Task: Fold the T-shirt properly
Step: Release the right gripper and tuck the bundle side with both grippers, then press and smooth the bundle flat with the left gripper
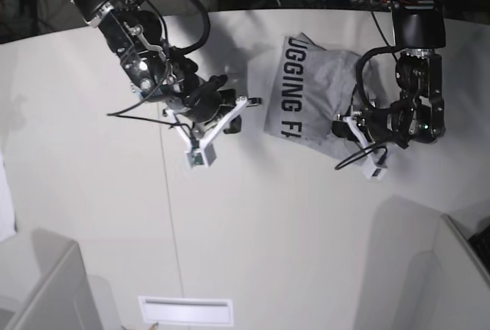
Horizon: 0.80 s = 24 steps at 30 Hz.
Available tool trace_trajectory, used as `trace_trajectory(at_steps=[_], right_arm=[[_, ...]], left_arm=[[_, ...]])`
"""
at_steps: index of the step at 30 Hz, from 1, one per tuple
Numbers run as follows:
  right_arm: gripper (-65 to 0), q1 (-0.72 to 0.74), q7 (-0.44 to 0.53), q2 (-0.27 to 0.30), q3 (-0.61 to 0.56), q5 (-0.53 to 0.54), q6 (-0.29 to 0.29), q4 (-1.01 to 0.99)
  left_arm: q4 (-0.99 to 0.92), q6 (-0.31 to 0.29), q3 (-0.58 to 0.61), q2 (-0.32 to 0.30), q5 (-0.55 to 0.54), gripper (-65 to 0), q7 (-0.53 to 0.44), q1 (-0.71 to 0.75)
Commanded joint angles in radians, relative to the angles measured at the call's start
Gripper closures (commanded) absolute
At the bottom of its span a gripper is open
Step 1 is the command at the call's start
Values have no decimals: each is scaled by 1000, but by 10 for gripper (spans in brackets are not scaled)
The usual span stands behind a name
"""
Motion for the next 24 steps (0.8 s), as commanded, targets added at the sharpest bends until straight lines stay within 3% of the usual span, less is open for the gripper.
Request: trace_trajectory(at_steps=[1,2,11,18,21,24], right_arm=[[0,-6,19,3,30,-1,4,17],[0,-20,19,3,56,-1,4,17],[0,-158,21,11,375,-1,4,15],[0,-260,21,2,538,0,4,18],[0,-291,23,-7,588,0,4,18],[0,-334,23,-53,643,-1,4,18]], left_arm=[[15,-1,29,-23,-11,-43,-3,-38],[14,-1,66,-32,-11,0,-2,-55],[-23,-4,537,-37,70,0,-9,-276],[-68,-10,724,66,134,0,-60,-397],[-118,-50,839,109,144,0,-103,-454],[-157,-87,903,146,144,0,-123,-466]])
